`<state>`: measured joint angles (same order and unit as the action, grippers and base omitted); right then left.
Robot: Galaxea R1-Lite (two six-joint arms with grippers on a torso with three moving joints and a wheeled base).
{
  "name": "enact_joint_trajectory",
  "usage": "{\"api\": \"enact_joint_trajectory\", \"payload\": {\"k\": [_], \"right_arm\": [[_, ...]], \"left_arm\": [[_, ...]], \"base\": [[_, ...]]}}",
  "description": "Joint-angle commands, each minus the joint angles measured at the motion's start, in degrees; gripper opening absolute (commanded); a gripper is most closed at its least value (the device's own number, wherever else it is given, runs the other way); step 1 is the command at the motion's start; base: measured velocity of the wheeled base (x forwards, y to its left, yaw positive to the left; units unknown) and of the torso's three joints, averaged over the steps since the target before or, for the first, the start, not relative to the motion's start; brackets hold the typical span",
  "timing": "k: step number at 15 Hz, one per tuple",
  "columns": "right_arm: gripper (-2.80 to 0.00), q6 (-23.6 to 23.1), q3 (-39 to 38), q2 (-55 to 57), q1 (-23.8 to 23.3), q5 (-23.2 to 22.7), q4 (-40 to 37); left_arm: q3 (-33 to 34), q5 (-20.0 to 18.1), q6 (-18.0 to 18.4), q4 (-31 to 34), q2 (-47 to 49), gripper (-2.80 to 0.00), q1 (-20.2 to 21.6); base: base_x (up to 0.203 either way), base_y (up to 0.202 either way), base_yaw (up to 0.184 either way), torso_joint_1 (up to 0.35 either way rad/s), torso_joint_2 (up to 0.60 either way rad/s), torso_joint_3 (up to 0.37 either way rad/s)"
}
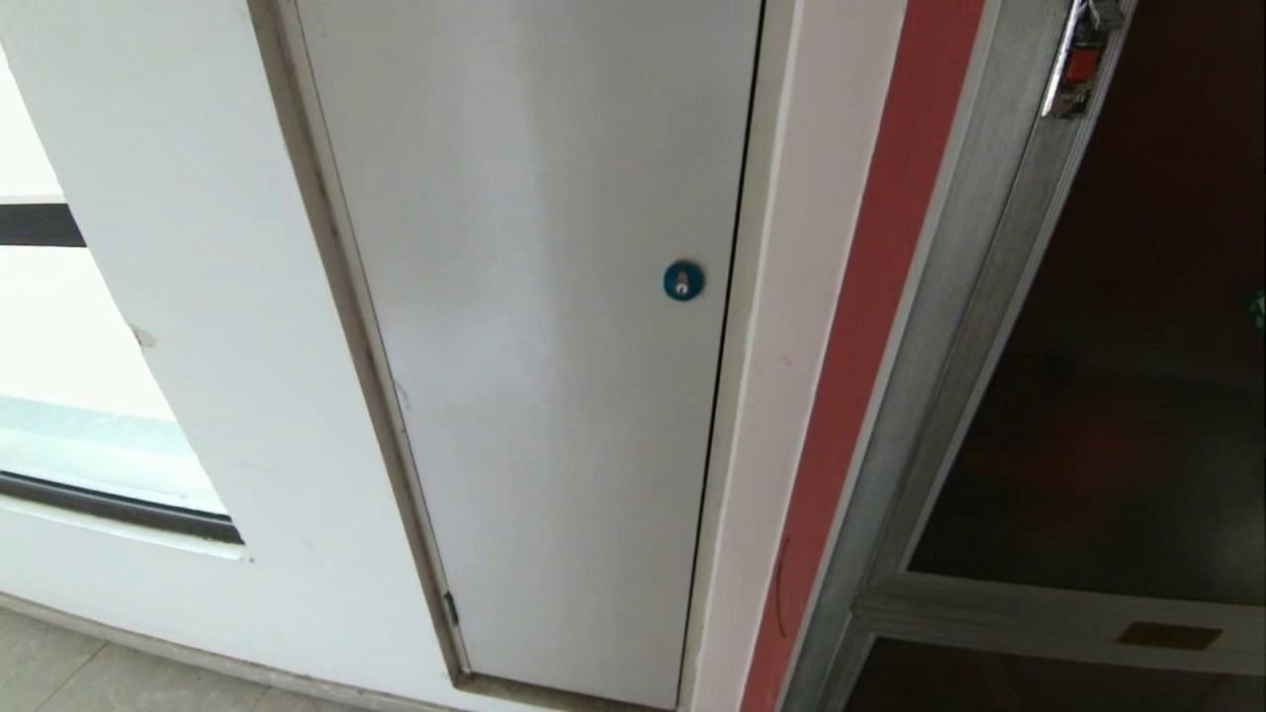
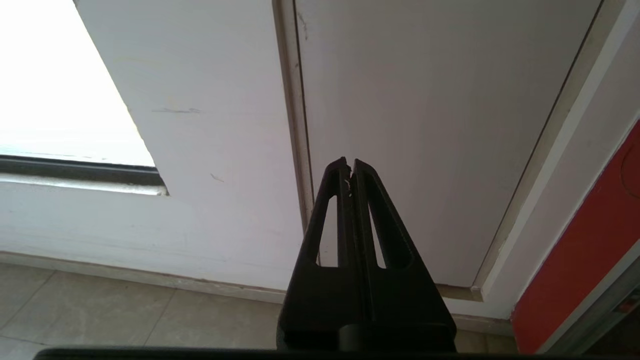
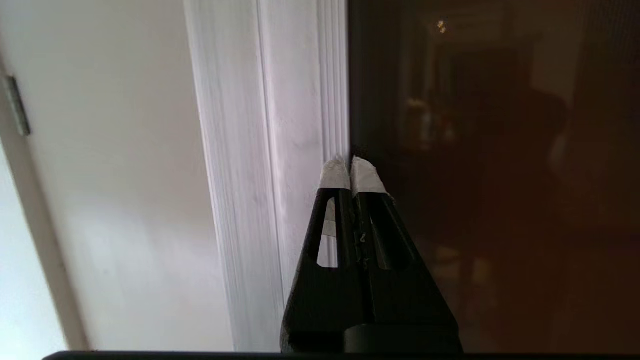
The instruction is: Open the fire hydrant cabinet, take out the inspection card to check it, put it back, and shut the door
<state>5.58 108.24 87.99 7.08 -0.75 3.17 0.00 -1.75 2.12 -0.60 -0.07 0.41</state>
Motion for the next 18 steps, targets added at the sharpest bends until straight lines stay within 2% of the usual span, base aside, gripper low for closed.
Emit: {"api": "enact_joint_trajectory", "payload": {"k": [1,6,8,12,16,18], "right_arm": [[-2.8,0.1,-3.7,-5.1,2.1,-0.6,0.6],[-2.8,0.8,-11.3,-12.3,3.2,-0.7,0.6],[-2.8,4.0,-13.4,-14.9,3.2,-0.8,0.2],[-2.8,13.2,-14.1,-16.9,3.1,-5.5,-9.9],[-2.8,14.5,-14.2,-13.3,3.1,-7.0,-14.7],[-2.8,14.8,-12.8,-11.2,3.1,-10.3,-17.4]], "left_arm": [[0.4,0.0,0.0,0.0,0.1,-2.8,0.0],[0.4,0.0,0.0,0.0,0.1,-2.8,0.0],[0.4,0.0,0.0,0.0,0.1,-2.8,0.0],[0.4,0.0,0.0,0.0,0.1,-2.8,0.0],[0.4,0.0,0.0,0.0,0.1,-2.8,0.0],[0.4,0.0,0.0,0.0,0.1,-2.8,0.0]], "base": [[0.0,0.0,0.0,0.0,0.0,0.0],[0.0,0.0,0.0,0.0,0.0,0.0],[0.0,0.0,0.0,0.0,0.0,0.0],[0.0,0.0,0.0,0.0,0.0,0.0],[0.0,0.0,0.0,0.0,0.0,0.0],[0.0,0.0,0.0,0.0,0.0,0.0]]}}
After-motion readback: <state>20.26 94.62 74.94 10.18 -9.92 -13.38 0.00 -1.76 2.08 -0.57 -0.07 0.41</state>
